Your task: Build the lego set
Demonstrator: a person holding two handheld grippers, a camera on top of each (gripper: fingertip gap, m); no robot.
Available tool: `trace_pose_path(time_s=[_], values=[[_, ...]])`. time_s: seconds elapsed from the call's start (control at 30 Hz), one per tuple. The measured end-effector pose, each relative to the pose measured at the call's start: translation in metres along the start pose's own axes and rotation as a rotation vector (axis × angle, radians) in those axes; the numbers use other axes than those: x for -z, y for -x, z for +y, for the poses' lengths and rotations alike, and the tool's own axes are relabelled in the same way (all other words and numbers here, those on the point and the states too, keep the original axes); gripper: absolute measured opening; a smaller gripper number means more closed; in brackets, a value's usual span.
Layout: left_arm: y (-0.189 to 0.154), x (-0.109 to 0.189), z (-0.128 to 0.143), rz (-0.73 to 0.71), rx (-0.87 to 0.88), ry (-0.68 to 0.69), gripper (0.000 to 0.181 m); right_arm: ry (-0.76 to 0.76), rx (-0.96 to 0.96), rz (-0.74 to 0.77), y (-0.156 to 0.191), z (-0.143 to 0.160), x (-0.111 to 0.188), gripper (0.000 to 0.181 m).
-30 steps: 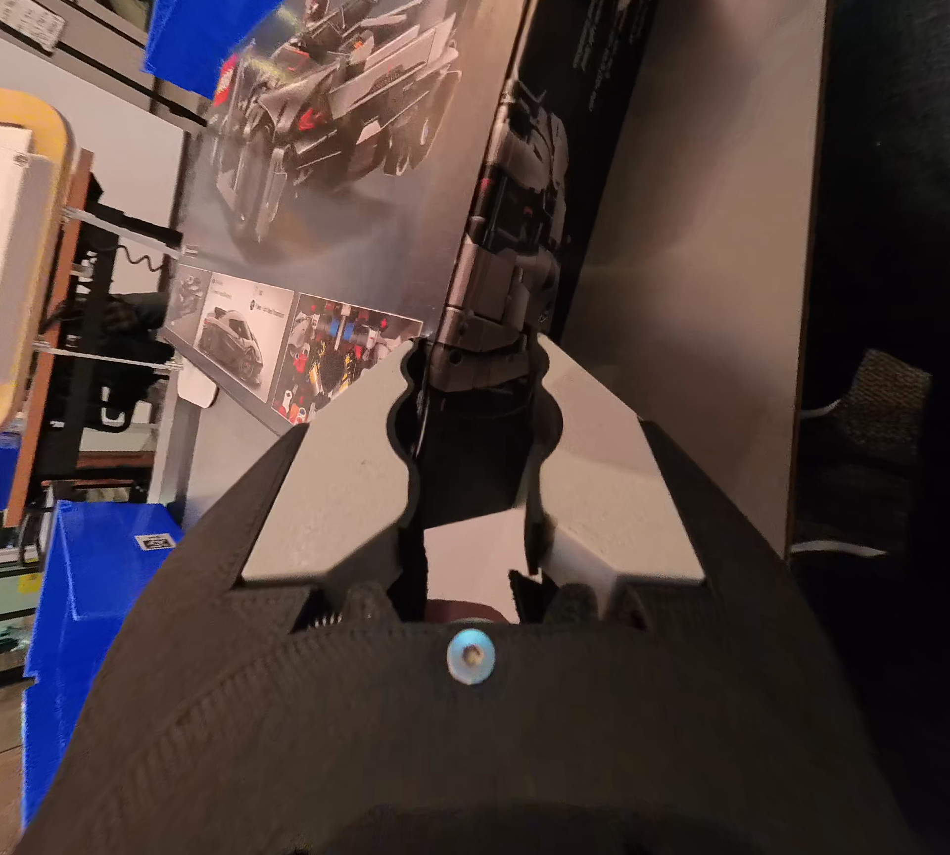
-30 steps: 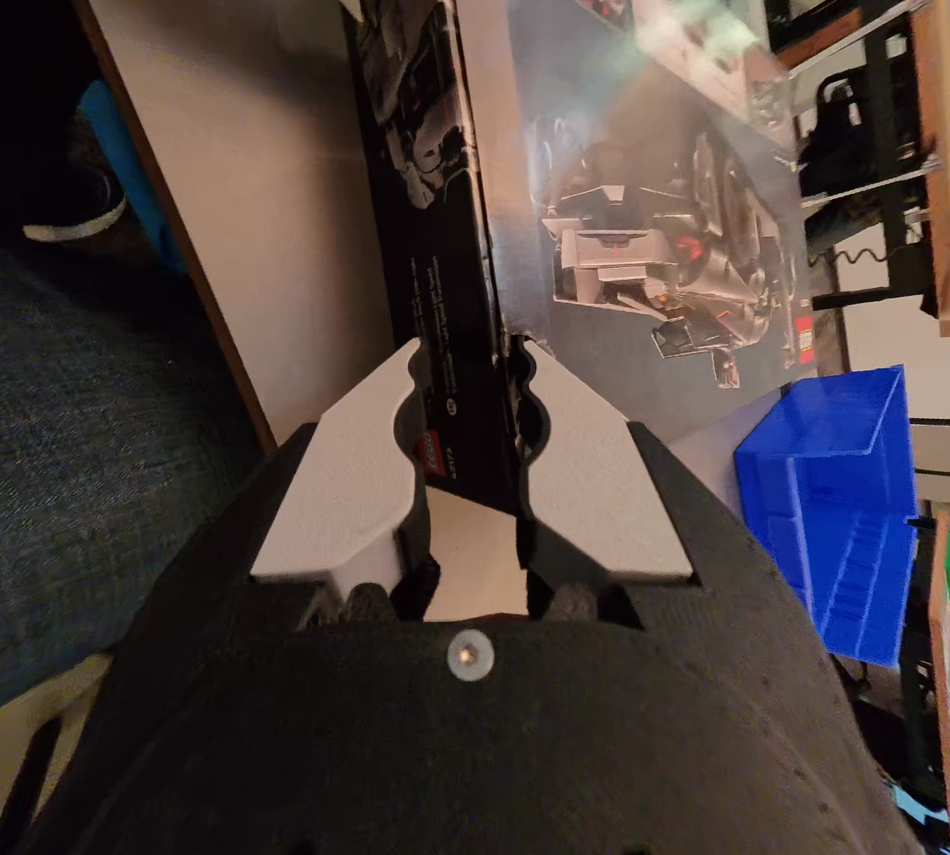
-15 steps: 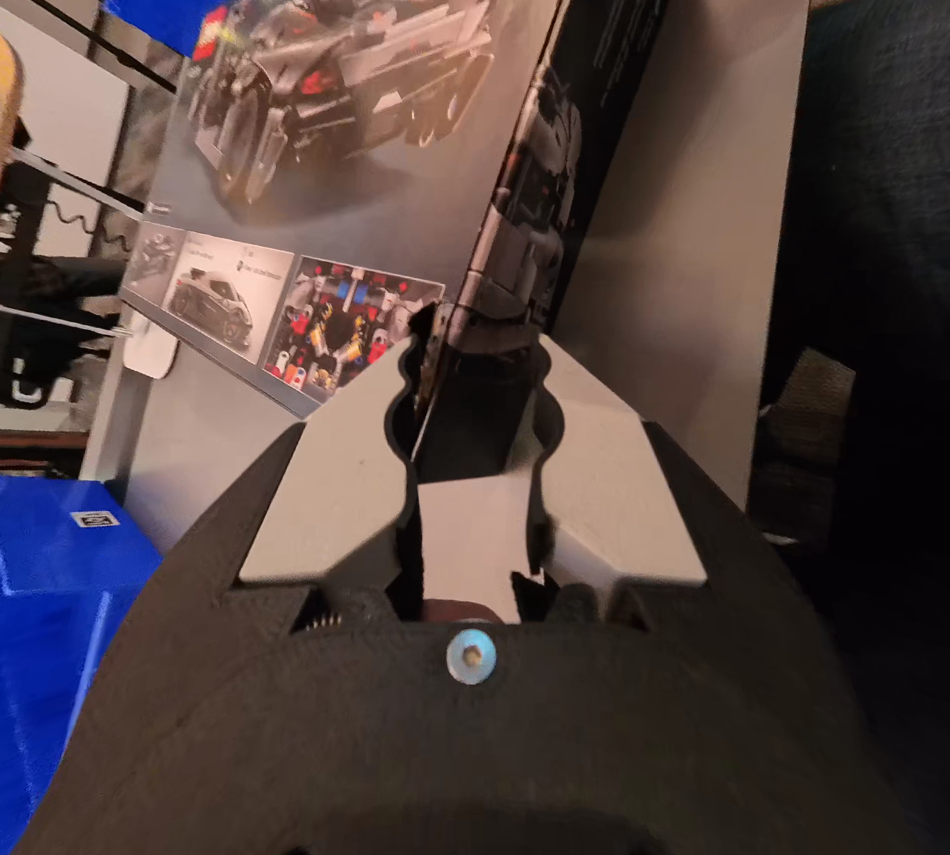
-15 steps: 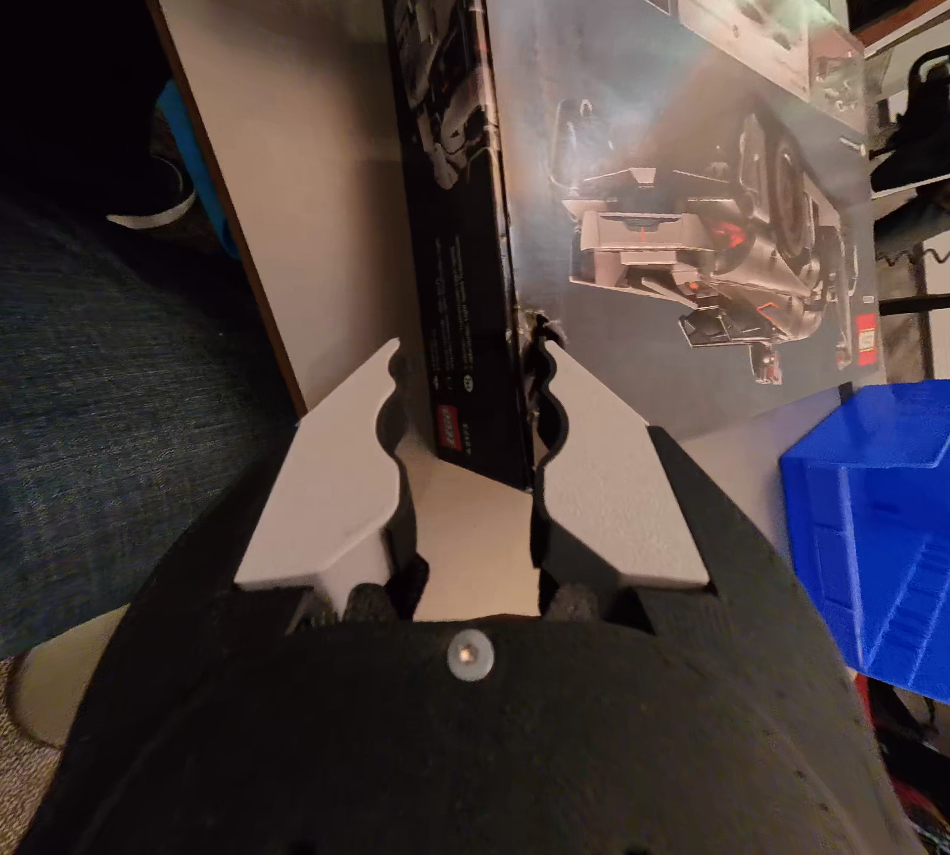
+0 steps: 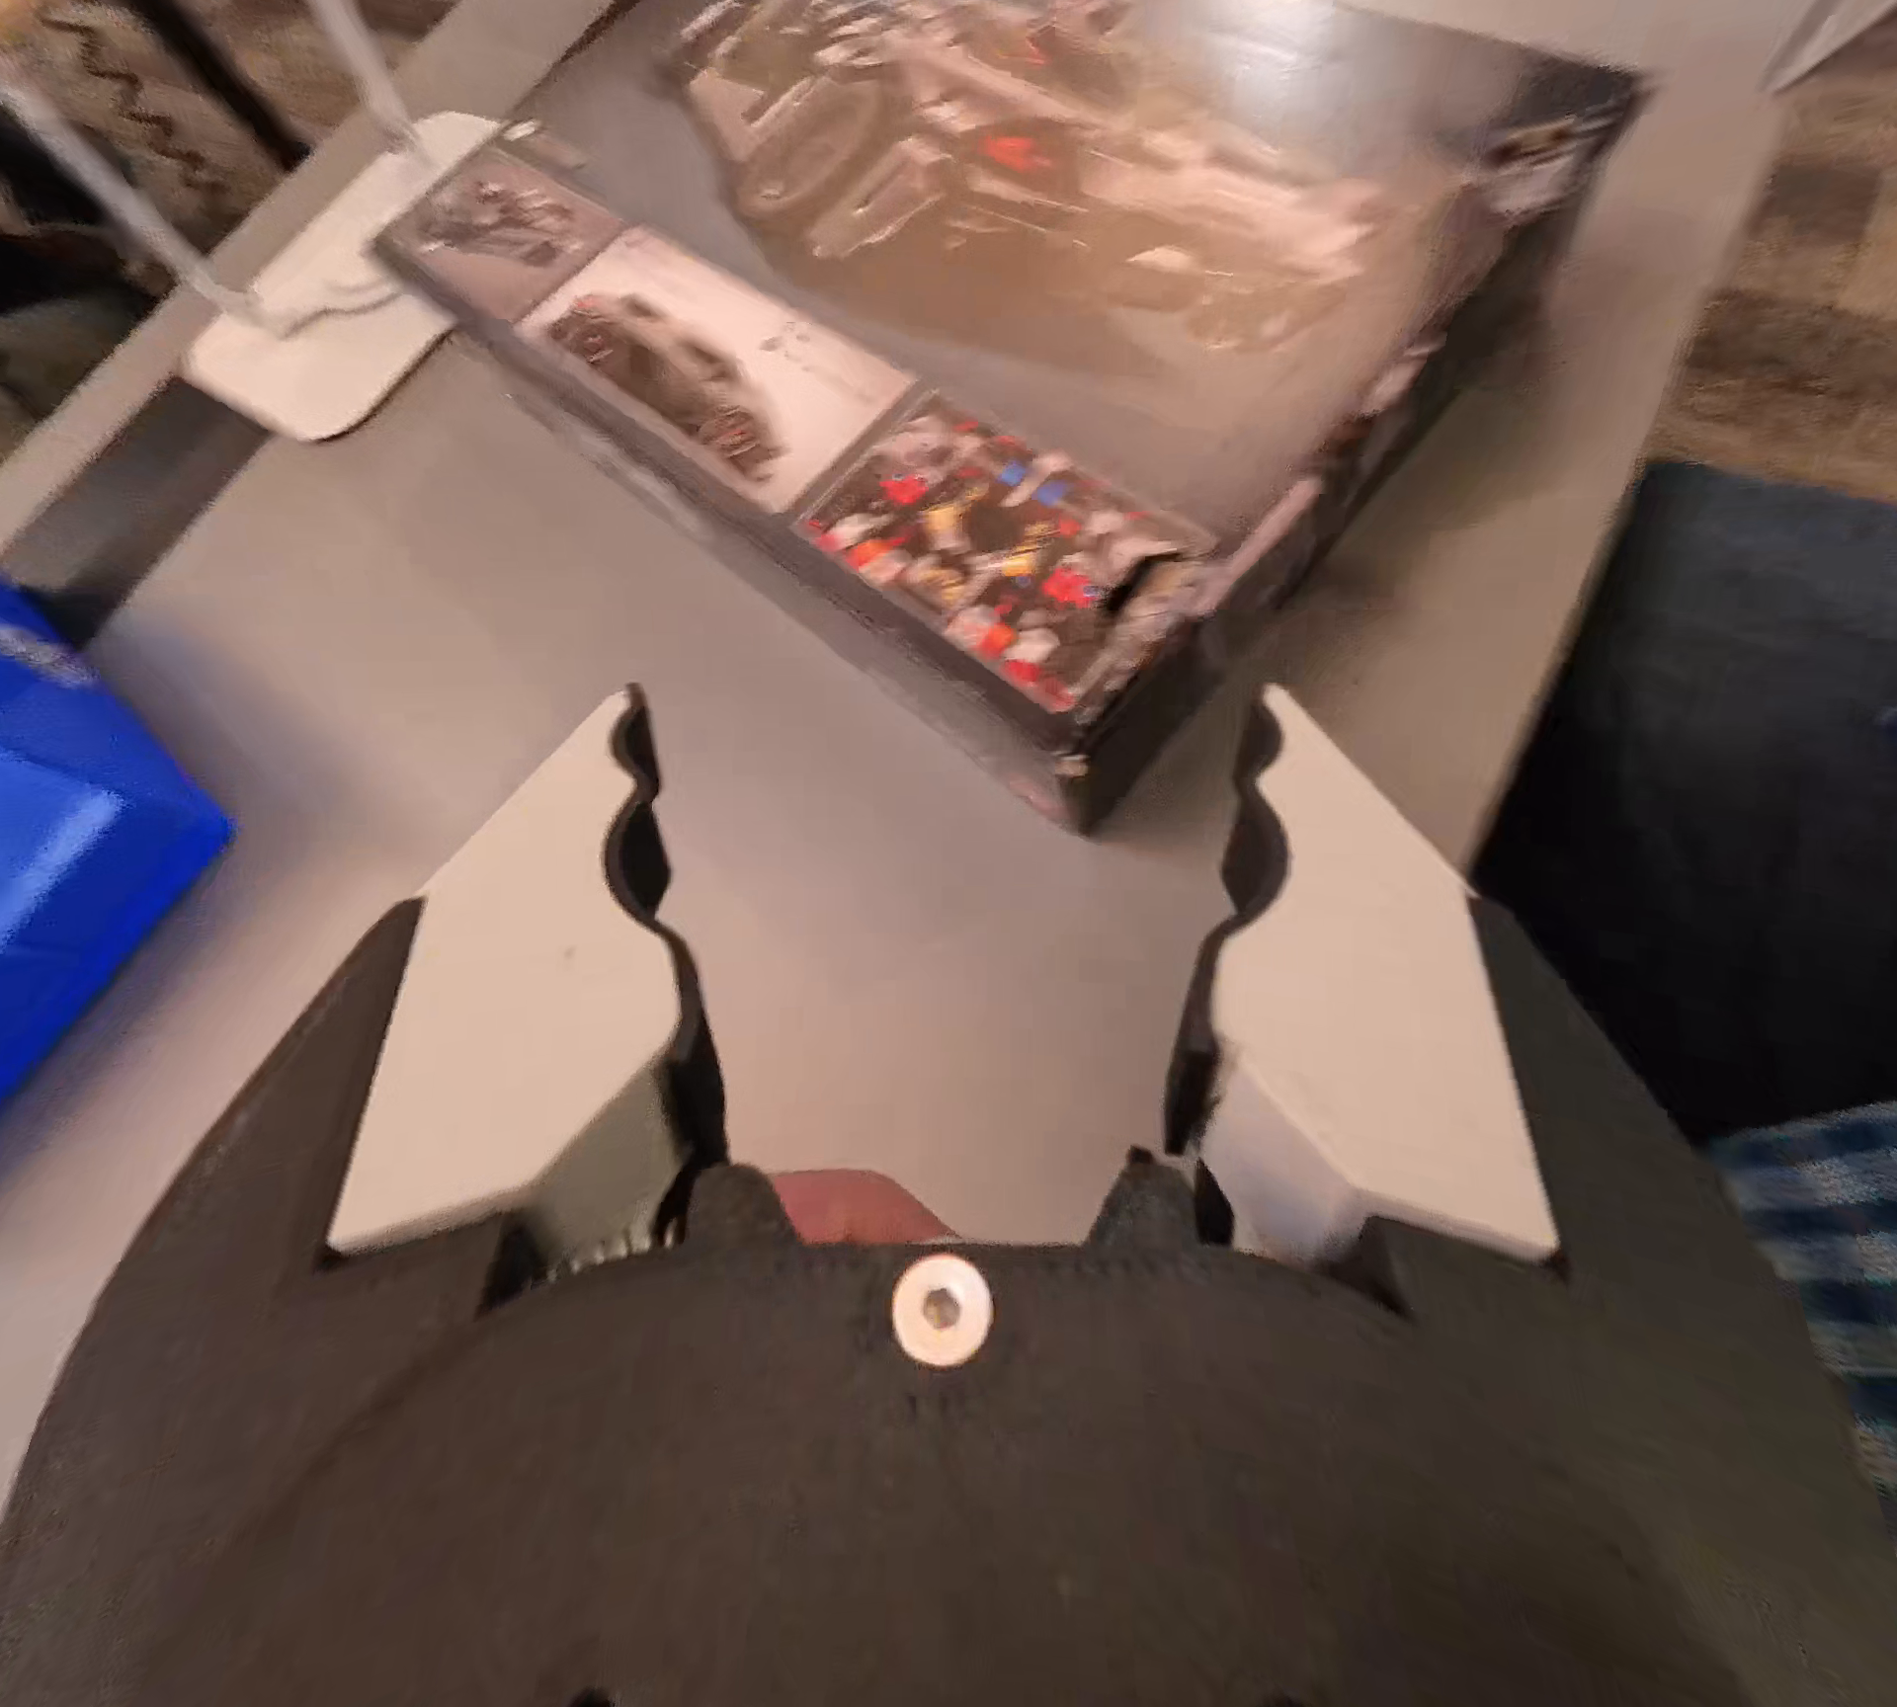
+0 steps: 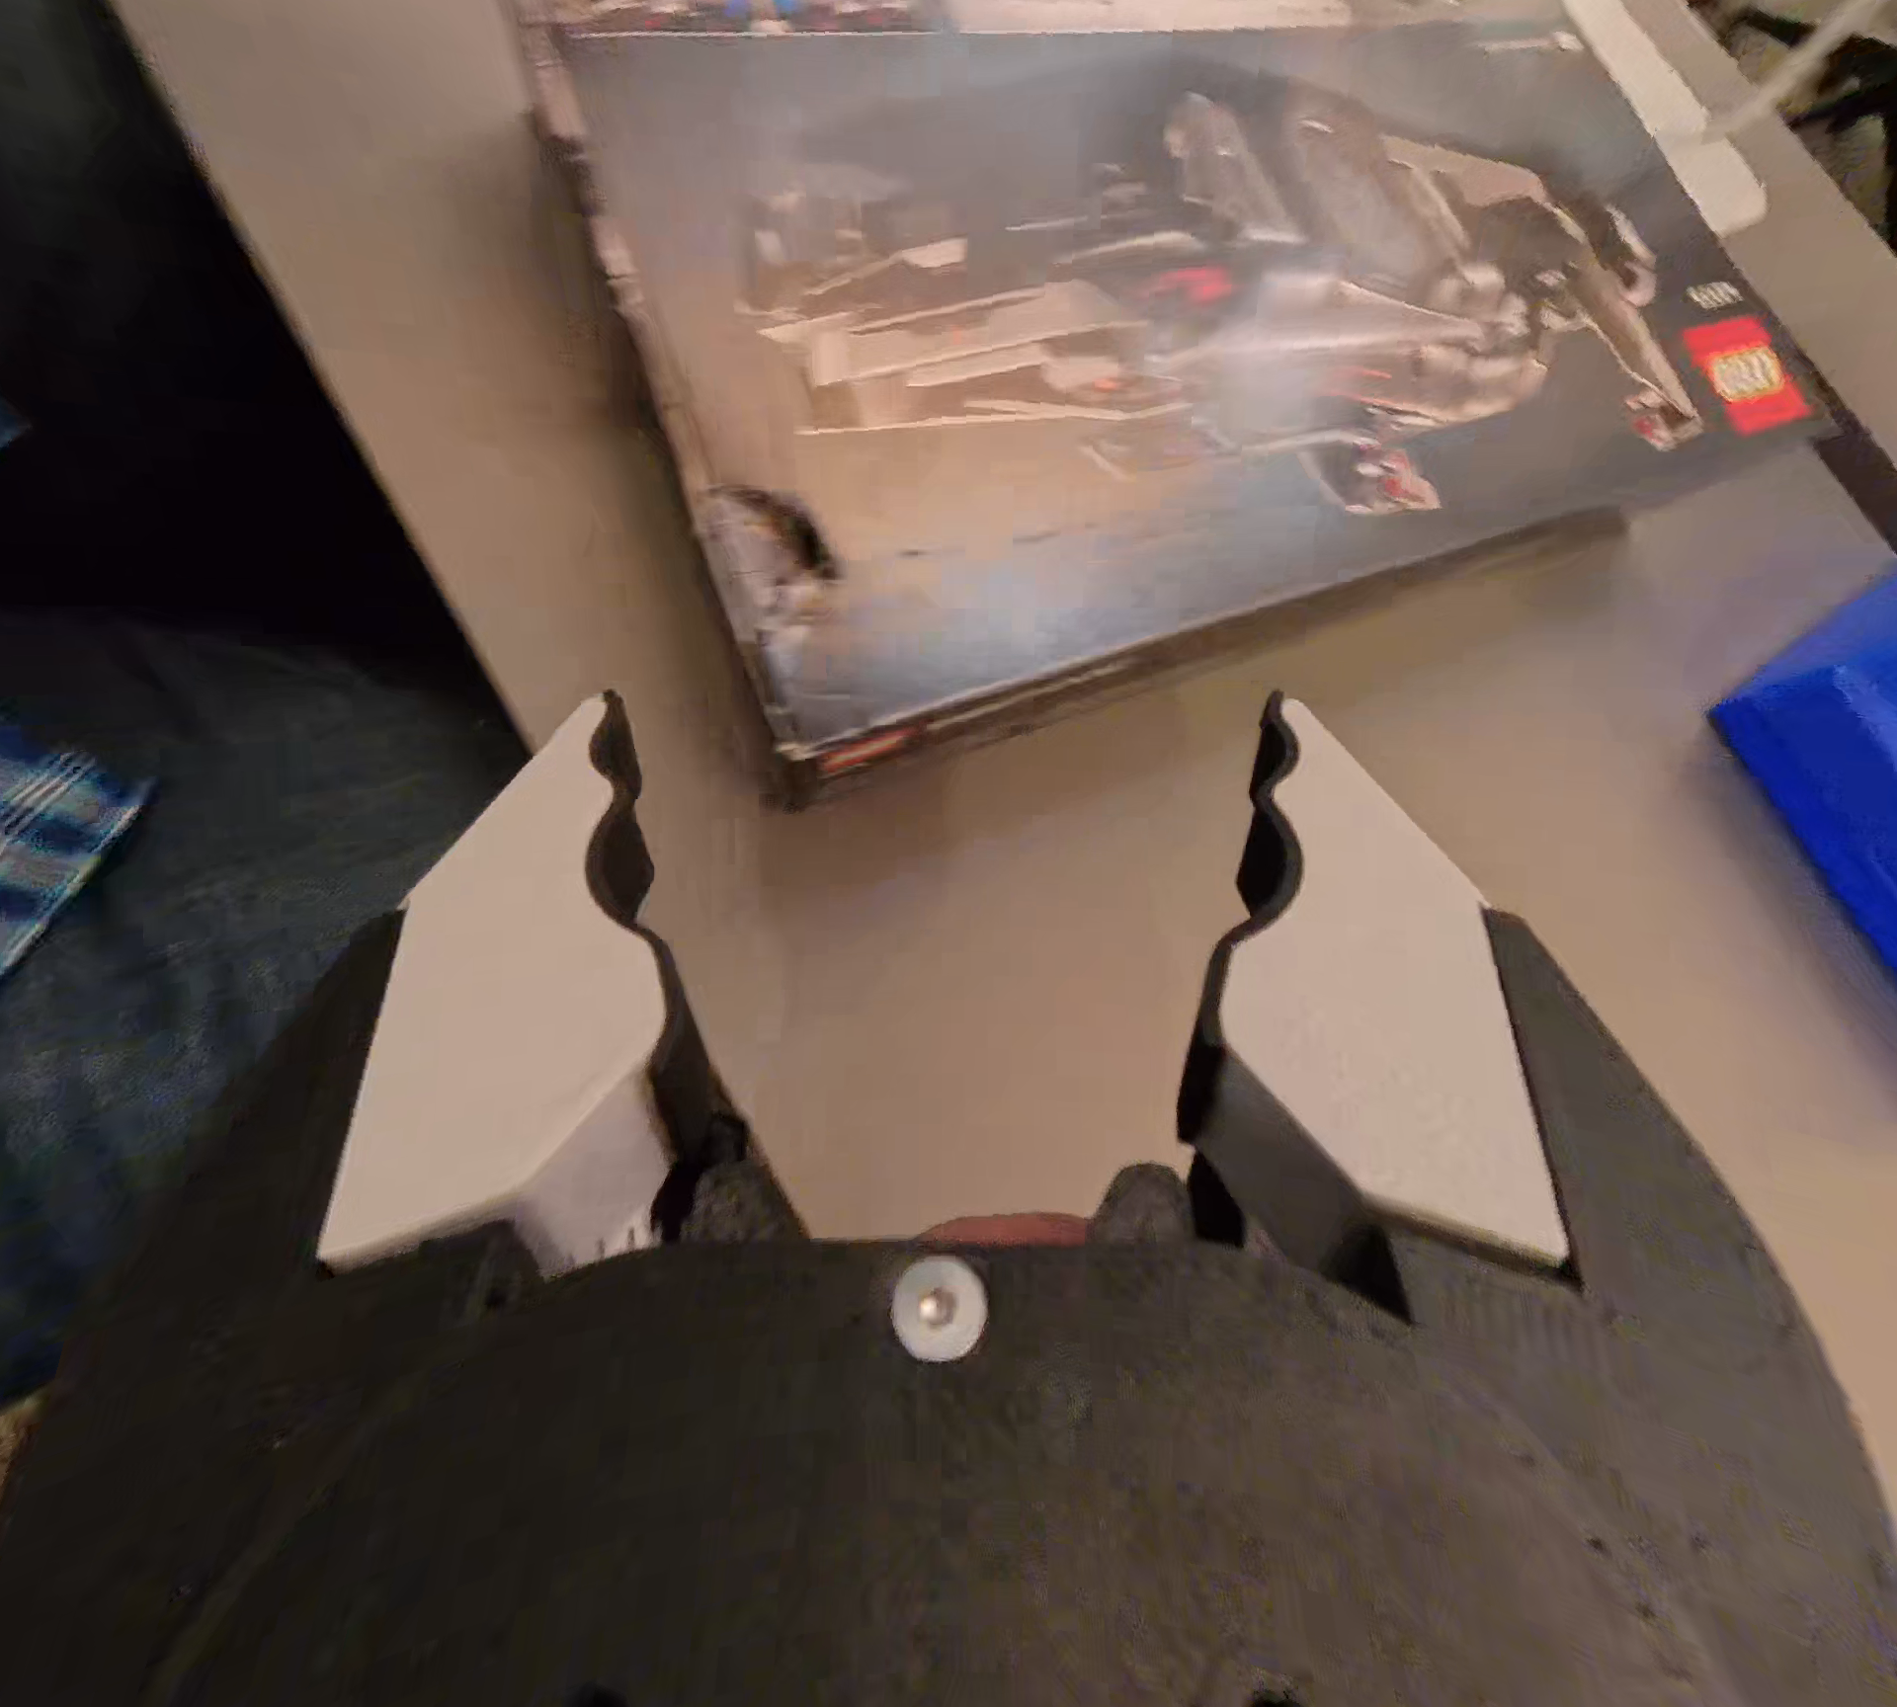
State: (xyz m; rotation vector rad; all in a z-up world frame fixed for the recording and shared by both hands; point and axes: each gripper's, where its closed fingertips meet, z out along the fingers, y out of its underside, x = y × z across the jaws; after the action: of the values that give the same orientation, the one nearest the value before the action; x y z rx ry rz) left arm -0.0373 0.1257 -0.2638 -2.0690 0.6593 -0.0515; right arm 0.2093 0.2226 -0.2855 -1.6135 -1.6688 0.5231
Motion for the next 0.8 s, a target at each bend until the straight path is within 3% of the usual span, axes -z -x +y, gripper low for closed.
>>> trace_pose_path(time_s=[0.03,0.1,0.13,0.2,0.33,0.47,0.67,0.8], values=[[0.012,-0.005,0.008,-0.019,0.015,0.037,0.106,-0.011,-0.044,0.003,-0.012,0.003,-0.003,0.118],[0.031,-0.023,0.026,0.024,0.173,0.064,0.117,0.006,-0.129,0.036,-0.042,0.018,-0.013,0.122],[0.038,-0.032,0.033,0.065,0.27,0.058,0.12,0.01,-0.168,0.024,-0.053,0.024,-0.019,0.134],[0.051,-0.048,0.044,0.075,0.337,0.05,0.124,0.021,-0.258,-0.021,-0.07,0.036,-0.03,0.131],[0.063,-0.065,0.055,0.12,0.391,0.055,0.154,0.035,-0.344,-0.035,-0.104,0.061,-0.044,0.125],[0.09,-0.076,0.08,0.07,0.45,0.131,0.144,0.235,-0.322,-0.011,-0.12,0.107,-0.075,0.129],[0.103,-0.091,0.101,-0.012,0.481,0.18,0.138,0.126,-0.379,0.072,-0.144,0.099,-0.088,0.132],[0.106,-0.098,0.099,-0.029,0.463,0.197,0.143,0.124,-0.336,0.132,-0.16,0.097,-0.093,0.154]])
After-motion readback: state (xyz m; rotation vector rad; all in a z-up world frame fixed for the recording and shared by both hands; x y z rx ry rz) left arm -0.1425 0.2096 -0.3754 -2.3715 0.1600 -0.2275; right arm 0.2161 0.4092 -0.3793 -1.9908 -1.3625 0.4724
